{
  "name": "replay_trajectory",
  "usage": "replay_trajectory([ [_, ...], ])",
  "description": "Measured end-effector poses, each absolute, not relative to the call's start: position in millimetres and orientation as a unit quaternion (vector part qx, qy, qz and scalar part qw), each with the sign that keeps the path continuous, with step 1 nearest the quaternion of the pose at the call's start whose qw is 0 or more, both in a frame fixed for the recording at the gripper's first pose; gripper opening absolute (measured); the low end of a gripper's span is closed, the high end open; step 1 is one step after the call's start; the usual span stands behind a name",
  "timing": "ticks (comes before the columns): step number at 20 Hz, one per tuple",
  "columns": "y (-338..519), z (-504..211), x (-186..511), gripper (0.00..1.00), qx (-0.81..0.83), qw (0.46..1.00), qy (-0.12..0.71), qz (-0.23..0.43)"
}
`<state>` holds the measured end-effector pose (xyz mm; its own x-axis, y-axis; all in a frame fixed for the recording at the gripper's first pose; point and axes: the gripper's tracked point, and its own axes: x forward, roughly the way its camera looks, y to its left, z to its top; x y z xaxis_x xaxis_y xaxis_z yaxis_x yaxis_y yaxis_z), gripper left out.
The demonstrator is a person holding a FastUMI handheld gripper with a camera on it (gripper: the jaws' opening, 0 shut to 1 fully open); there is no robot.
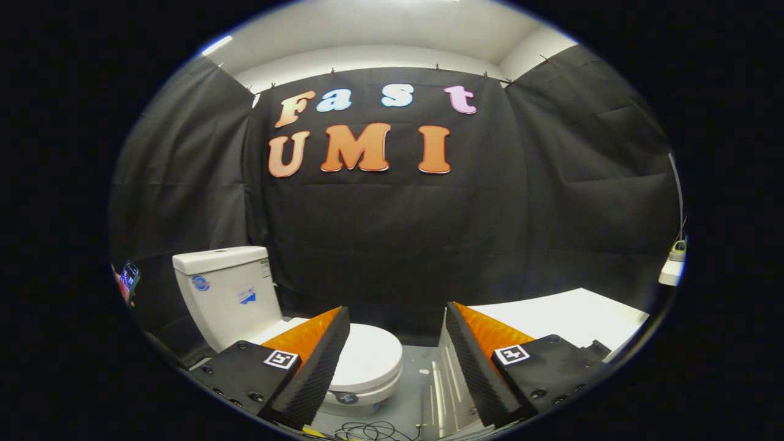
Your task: Open the toilet lid.
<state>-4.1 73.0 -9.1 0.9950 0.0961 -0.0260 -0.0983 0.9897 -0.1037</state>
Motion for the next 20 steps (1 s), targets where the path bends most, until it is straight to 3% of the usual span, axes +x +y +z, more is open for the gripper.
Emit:
replay_trajectory([
  [11, 150, -31, 15, 0.98, -0.016, 0.995, -0.012, 0.098],
  [20, 187, -142, 28, 0.98, 0.058, 0.988, 0.06, 0.133],
])
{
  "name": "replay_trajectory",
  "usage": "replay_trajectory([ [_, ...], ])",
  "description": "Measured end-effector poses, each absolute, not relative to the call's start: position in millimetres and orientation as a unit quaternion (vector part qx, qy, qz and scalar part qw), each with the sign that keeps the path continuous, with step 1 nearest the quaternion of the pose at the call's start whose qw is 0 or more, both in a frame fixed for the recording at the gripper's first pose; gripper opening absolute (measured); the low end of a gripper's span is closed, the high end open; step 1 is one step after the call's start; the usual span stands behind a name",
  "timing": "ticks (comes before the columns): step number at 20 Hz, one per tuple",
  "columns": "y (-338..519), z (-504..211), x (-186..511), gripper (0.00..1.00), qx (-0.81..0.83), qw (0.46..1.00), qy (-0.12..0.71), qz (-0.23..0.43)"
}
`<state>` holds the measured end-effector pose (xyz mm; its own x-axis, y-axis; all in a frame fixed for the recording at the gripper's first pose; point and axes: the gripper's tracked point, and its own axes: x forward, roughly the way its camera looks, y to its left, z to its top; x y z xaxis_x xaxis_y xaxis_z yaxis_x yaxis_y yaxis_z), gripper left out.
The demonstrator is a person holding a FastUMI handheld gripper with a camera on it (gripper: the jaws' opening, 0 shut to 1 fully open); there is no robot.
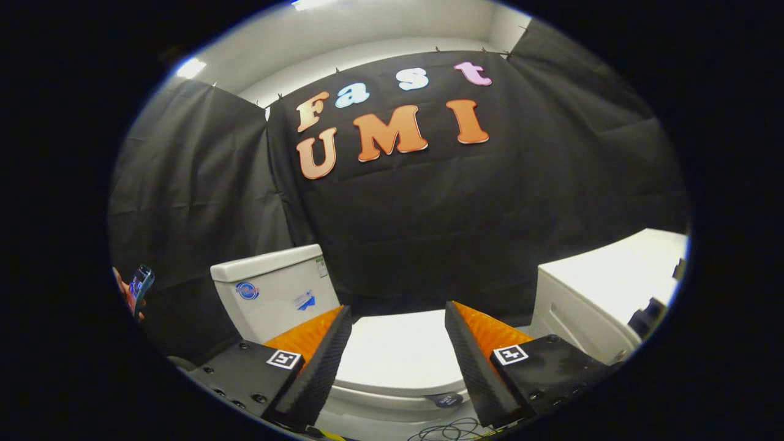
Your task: Open the toilet lid.
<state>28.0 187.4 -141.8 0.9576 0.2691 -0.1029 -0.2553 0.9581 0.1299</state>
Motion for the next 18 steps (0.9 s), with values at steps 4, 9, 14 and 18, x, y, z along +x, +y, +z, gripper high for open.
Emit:
replay_trajectory([
  [4, 181, -206, 26, 0.99, 0.087, 0.978, 0.133, 0.134],
  [9, 164, -258, 23, 0.99, 0.183, 0.946, 0.245, 0.111],
  [14, 125, -289, 26, 0.99, 0.321, 0.903, 0.283, 0.038],
  [18, 88, -329, 22, 0.99, 0.363, 0.879, 0.309, -0.009],
])
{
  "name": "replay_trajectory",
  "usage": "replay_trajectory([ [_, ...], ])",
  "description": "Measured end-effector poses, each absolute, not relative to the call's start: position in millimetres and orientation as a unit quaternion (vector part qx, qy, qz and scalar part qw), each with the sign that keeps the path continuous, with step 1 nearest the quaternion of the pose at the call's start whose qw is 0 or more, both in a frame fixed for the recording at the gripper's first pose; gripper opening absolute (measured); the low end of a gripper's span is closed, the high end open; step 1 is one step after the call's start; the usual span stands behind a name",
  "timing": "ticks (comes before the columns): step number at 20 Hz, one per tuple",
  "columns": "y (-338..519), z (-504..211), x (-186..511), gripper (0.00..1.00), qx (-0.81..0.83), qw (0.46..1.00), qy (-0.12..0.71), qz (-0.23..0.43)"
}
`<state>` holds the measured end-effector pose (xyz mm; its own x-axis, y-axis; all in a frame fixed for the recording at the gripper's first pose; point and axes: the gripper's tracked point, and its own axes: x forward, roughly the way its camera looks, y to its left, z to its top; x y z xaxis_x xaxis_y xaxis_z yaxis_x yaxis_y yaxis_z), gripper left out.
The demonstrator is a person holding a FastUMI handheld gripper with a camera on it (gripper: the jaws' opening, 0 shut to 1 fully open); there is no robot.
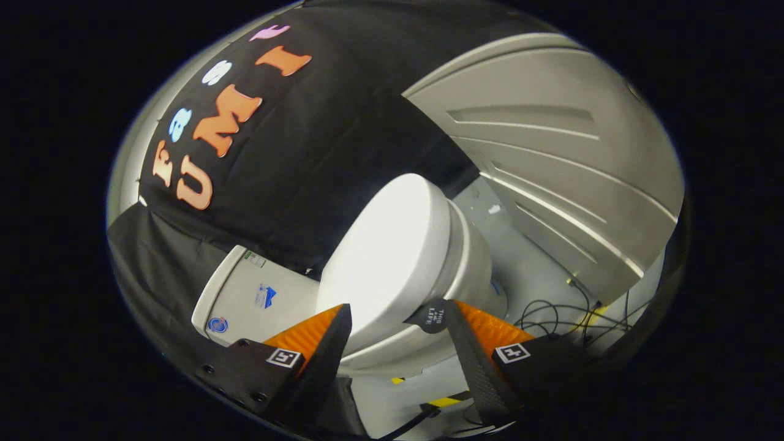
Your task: Open the toilet lid.
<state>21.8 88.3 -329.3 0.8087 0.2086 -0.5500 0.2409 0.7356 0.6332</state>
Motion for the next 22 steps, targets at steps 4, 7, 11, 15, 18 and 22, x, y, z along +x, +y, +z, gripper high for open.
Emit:
replay_trajectory([
  [4, 98, -366, 12, 0.99, 0.393, 0.851, 0.349, -0.002],
  [7, 100, -369, 18, 0.98, 0.455, 0.819, 0.349, -0.023],
  [11, 106, -378, 37, 0.97, 0.501, 0.805, 0.316, -0.026],
  [15, 103, -378, 46, 0.89, 0.52, 0.801, 0.293, -0.04],
  [18, 105, -382, 45, 0.71, 0.531, 0.792, 0.298, -0.045],
  [22, 105, -391, 39, 0.38, 0.526, 0.787, 0.316, -0.063],
])
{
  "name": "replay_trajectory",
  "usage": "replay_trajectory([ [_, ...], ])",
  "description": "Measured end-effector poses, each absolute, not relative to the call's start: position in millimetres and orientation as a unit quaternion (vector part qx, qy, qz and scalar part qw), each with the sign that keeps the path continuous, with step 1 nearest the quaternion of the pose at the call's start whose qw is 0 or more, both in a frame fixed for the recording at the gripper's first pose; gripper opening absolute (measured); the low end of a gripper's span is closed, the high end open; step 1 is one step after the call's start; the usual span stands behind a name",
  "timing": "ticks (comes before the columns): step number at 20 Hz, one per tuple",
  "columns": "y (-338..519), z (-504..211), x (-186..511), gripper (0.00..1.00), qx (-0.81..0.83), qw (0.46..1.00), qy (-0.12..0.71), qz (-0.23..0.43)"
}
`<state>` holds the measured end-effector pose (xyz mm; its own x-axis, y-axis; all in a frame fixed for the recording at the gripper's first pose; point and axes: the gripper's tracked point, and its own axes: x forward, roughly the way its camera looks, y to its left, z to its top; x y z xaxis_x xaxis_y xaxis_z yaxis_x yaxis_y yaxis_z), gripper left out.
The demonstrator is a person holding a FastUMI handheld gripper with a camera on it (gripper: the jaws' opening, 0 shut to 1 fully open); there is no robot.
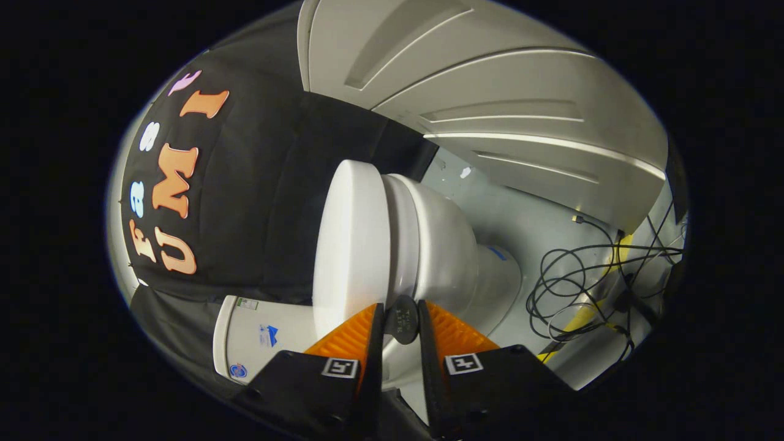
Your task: Open the toilet lid.
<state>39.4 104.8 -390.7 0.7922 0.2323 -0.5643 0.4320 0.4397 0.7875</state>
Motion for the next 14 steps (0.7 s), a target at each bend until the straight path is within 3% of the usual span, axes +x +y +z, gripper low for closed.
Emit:
replay_trajectory([
  [1, 104, -391, 40, 0.21, 0.527, 0.787, 0.314, -0.065],
  [3, 108, -389, 38, 0.19, 0.529, 0.786, 0.313, -0.066],
  [5, 108, -383, 42, 0.1, 0.534, 0.787, 0.306, -0.057],
  [14, 104, -386, 50, 0.09, 0.548, 0.783, 0.285, -0.076],
])
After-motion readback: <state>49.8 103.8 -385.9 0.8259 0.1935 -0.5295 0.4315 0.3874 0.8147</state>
